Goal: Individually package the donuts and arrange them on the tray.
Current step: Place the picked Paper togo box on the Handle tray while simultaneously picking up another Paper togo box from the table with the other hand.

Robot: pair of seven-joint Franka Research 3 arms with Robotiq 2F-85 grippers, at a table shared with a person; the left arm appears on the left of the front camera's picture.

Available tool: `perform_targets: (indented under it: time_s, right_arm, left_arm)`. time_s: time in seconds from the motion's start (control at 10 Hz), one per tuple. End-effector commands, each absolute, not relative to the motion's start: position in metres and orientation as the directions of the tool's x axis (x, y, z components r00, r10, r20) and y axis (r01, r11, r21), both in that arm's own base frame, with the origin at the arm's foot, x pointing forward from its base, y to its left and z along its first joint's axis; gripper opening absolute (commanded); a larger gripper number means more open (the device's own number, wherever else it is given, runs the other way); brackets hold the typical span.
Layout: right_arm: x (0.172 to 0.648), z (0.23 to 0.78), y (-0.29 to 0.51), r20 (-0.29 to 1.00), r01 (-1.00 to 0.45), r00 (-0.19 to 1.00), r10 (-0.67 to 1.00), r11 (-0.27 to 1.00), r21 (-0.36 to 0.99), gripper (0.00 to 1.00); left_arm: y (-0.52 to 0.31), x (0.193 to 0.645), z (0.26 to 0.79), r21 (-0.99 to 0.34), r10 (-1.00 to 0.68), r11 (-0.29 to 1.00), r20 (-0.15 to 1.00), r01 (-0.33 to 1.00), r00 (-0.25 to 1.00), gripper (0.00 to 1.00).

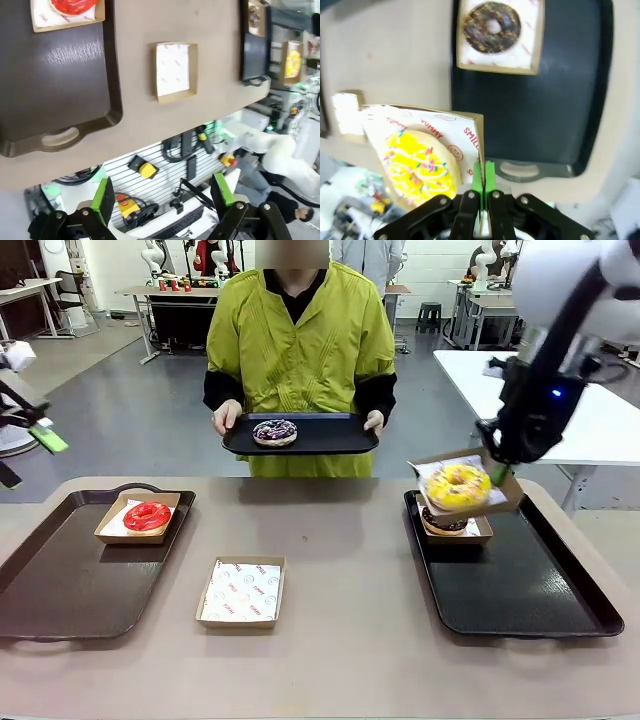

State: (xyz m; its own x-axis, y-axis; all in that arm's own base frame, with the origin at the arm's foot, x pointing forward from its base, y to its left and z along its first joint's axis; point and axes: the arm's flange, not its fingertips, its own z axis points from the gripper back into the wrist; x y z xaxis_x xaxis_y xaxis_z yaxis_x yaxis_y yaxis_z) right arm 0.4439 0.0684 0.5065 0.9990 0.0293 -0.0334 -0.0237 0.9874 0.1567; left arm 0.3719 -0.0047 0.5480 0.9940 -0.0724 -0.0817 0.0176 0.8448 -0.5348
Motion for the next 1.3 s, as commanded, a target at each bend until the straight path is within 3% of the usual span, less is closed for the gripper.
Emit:
perform_targets:
  time_s: [0.0,0.5,1.2]
  right_arm:
    - [0.428,0.486,0.052,-0.029,0.018,1.000,-0.012,0.982,0.190,0.02]
    - [0.414,0.442,0.010,-0.057,0.143,0.989,-0.135,0.973,0.181,0.02]
    - [0.416,0.442,0.007,-0.077,0.132,0.990,-0.121,0.976,0.174,0.02]
  left_arm:
    - [-0.042,0.379,0.538,-0.379,-0.064,0.925,-0.095,0.024,0.993,1.00]
    - [-0.133,0.405,0.477,-0.131,-0.071,0.990,-0.088,0.059,0.994,1.00]
    - [-0.223,0.412,0.386,-0.048,-0.033,0.998,0.074,0.037,0.997,1.00]
